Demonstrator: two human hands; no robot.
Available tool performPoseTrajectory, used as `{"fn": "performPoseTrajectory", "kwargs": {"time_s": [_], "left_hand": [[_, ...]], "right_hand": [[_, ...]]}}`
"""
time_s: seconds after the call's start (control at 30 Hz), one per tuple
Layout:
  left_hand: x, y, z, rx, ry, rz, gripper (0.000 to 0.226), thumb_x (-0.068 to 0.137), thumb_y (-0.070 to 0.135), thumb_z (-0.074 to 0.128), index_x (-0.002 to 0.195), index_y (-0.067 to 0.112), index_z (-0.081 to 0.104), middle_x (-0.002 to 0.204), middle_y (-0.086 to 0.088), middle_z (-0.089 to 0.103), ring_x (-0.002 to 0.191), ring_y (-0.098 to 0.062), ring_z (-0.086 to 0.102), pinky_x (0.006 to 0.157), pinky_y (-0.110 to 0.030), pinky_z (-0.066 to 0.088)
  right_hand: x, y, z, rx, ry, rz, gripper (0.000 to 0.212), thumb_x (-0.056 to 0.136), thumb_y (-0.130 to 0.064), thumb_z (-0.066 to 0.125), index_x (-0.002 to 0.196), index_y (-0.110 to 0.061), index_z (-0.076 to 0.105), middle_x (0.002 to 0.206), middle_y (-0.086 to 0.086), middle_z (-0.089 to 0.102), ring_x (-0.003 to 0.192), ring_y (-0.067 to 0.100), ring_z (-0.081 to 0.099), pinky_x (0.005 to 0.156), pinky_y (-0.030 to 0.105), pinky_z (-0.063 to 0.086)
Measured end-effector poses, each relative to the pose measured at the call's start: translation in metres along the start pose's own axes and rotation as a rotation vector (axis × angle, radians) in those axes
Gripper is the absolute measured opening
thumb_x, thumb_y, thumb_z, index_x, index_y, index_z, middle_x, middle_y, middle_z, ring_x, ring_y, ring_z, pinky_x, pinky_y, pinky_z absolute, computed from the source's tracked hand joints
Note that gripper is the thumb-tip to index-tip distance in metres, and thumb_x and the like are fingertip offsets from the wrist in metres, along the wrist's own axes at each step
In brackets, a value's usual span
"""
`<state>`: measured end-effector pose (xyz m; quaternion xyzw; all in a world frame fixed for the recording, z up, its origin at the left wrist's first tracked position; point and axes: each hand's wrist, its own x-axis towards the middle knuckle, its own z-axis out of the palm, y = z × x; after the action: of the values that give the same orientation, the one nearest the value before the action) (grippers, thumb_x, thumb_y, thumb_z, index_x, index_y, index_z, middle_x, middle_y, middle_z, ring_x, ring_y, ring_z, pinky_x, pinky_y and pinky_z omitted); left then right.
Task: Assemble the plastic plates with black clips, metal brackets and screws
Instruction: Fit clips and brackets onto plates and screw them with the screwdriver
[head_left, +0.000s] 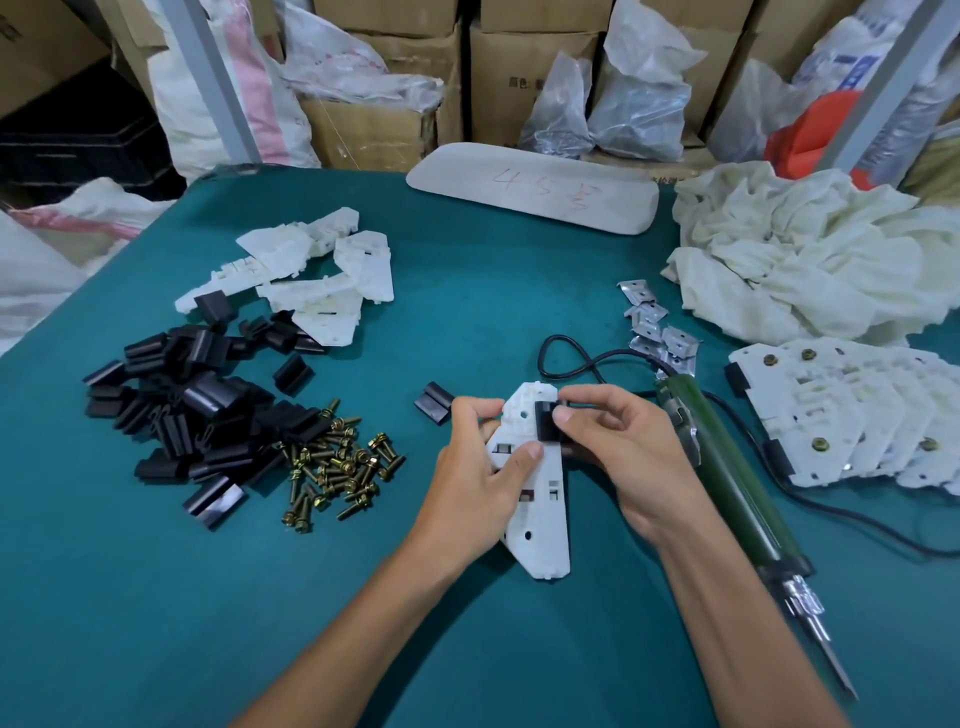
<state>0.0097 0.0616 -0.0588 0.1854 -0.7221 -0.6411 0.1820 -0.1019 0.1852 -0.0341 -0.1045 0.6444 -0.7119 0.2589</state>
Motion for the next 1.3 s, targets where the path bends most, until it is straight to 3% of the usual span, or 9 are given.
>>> {"fn": "performPoseTrajectory", "kwargs": {"time_s": [0.23,0.37,0.47,0.6,0.7,0.77,0.93,1.07,1.3], "left_hand": [[0.001,-0.003,-0.001,-0.053,0.011,-0.016,0.033,0.094,0.025,0.069,0.104,0.042,0.042,0.105,0.013,0.071,0.093,-0.014,0.073,0.082,-0.040,0.059],[0.005,-0.002,0.001,-0.023,-0.015,-0.029,0.032,0.091,0.033,0.067,0.106,0.042,0.040,0.104,0.007,0.071,0.091,-0.019,0.072,0.080,-0.048,0.059],[0.007,0.000,0.000,-0.026,-0.044,0.017,0.041,0.089,0.024,0.063,0.120,0.037,0.039,0.115,0.006,0.066,0.102,-0.018,0.067,0.076,-0.031,0.058],[0.009,-0.002,-0.004,-0.027,-0.071,0.025,0.051,0.094,0.011,0.063,0.137,0.028,0.040,0.126,0.011,0.064,0.118,-0.012,0.062,0.090,-0.035,0.057],[0.009,-0.002,-0.005,-0.044,-0.052,0.004,0.044,0.094,0.023,0.065,0.130,0.032,0.041,0.124,0.009,0.063,0.112,-0.008,0.064,0.081,-0.024,0.057],[0.008,-0.003,-0.004,-0.039,-0.028,-0.013,0.044,0.093,0.024,0.066,0.129,0.031,0.042,0.120,0.003,0.064,0.106,-0.013,0.067,0.085,-0.038,0.058],[0.010,-0.003,-0.004,-0.122,0.030,-0.031,0.049,0.096,0.016,0.065,0.138,0.031,0.045,0.108,-0.005,0.070,0.098,-0.025,0.070,0.091,-0.050,0.056],[0.012,-0.005,-0.004,-0.162,0.046,-0.053,0.048,0.097,0.021,0.065,0.136,0.041,0.045,0.114,0.004,0.068,0.099,-0.009,0.070,0.084,-0.026,0.057],[0.010,-0.006,-0.004,-0.208,0.081,-0.086,0.045,0.098,0.017,0.064,0.134,0.037,0.047,0.115,0.005,0.070,0.102,-0.011,0.070,0.087,-0.031,0.057]], "right_hand": [[-0.002,-0.002,0.005,-0.284,0.013,-0.087,0.012,0.088,-0.020,0.080,0.090,-0.030,0.074,0.083,0.002,0.078,0.080,0.019,0.076,0.073,0.031,0.059],[0.012,-0.029,0.028,-0.907,0.061,-0.383,0.023,0.087,-0.045,0.073,0.107,-0.036,0.069,0.109,-0.012,0.070,0.108,0.010,0.062,0.096,0.035,0.047],[0.031,-0.048,0.084,-1.185,-0.191,-0.376,0.026,0.090,-0.045,0.066,0.111,-0.031,0.069,0.109,-0.006,0.071,0.107,0.020,0.062,0.090,0.037,0.048],[0.058,-0.050,0.133,-1.543,-0.473,-0.132,0.031,0.090,-0.035,0.074,0.117,-0.021,0.068,0.108,0.004,0.063,0.099,0.029,0.060,0.078,0.036,0.048],[0.070,-0.055,0.136,-1.496,-0.490,-0.066,0.022,0.088,-0.026,0.078,0.108,-0.018,0.071,0.102,0.004,0.063,0.095,0.027,0.063,0.074,0.032,0.048],[0.070,-0.065,0.125,-1.355,-0.410,-0.131,0.013,0.090,-0.024,0.074,0.102,-0.022,0.070,0.107,0.003,0.068,0.100,0.024,0.063,0.077,0.029,0.047],[0.013,-0.077,0.042,-0.566,-0.257,-0.162,0.020,0.096,-0.007,0.063,0.102,-0.023,0.074,0.083,0.008,0.071,0.070,0.019,0.071,0.072,0.031,0.062],[-0.044,-0.040,-0.014,-0.465,-0.116,0.015,0.019,0.100,-0.002,0.059,0.104,-0.014,0.073,0.078,0.007,0.074,0.067,0.018,0.069,0.069,0.031,0.062],[-0.065,-0.005,-0.011,-0.238,-0.137,0.210,0.011,0.102,-0.003,0.057,0.108,-0.007,0.066,0.083,0.016,0.074,0.069,0.016,0.070,0.065,0.024,0.058]]}}
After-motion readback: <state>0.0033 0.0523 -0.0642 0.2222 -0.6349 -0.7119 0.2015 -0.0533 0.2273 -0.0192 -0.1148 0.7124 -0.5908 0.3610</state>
